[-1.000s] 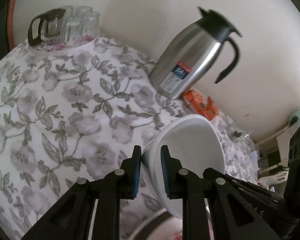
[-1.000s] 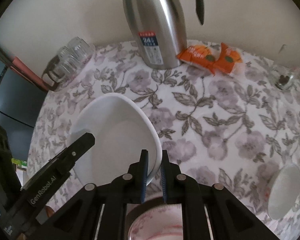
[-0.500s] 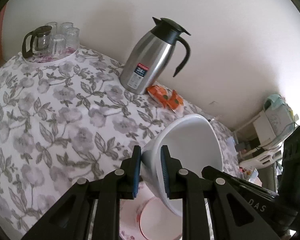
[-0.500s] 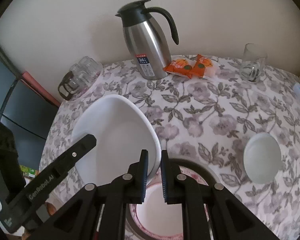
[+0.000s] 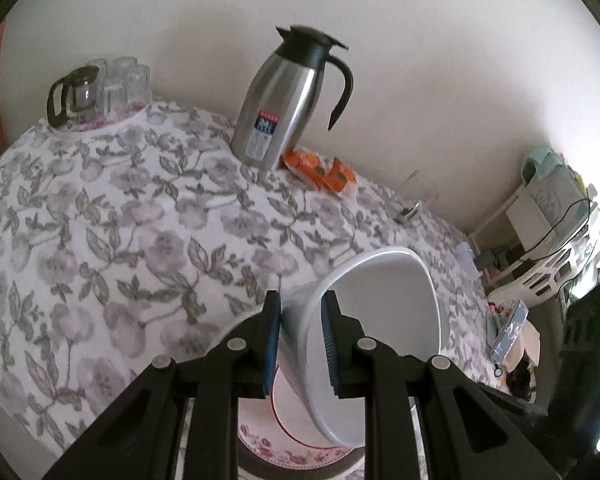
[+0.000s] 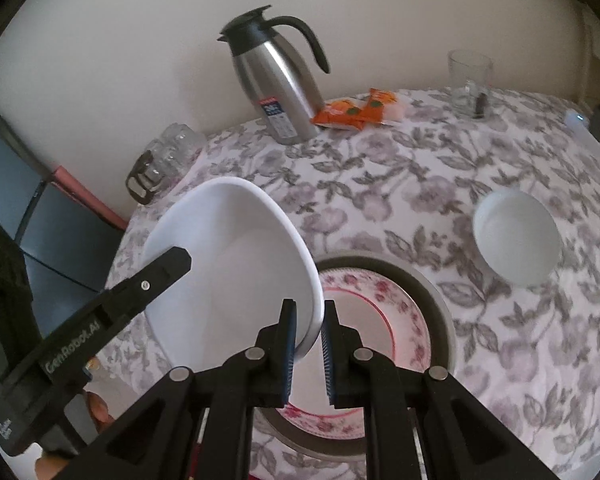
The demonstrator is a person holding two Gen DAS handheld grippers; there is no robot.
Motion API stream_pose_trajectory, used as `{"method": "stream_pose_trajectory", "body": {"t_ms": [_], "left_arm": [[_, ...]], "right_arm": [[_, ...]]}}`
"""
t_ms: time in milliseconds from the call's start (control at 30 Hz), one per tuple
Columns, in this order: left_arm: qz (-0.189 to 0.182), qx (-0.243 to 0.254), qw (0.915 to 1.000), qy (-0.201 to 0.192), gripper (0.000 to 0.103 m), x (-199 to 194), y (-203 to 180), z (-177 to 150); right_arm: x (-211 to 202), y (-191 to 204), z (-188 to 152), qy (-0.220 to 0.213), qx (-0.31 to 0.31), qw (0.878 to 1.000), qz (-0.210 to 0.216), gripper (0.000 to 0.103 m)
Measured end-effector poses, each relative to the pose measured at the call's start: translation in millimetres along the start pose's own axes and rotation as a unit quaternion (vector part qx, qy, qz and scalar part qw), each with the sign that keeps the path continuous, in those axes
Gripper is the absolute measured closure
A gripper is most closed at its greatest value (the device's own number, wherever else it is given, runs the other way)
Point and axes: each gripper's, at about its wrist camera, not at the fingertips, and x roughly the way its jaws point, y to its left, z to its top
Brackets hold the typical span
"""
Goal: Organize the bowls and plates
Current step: 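Lift the MAX bowl with both grippers and carry it toward the steel tray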
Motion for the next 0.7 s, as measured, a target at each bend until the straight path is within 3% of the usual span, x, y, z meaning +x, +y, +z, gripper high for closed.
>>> {"method": "stream_pose_trajectory", "body": {"t_ms": [467,700], "left_arm": [[0.032,0.057,0.9975,0.027,0.083,14,-30,-29],[0.04,0.057,0.9967,0.042,0.081,21,-33,-35]], "right_arm": [[-7,-25,-30,-0.02,0.017,1.0,-0.016,0.089],[1,-30,-38,0.0,0.012,1.0,-0.02,0.088]]}}
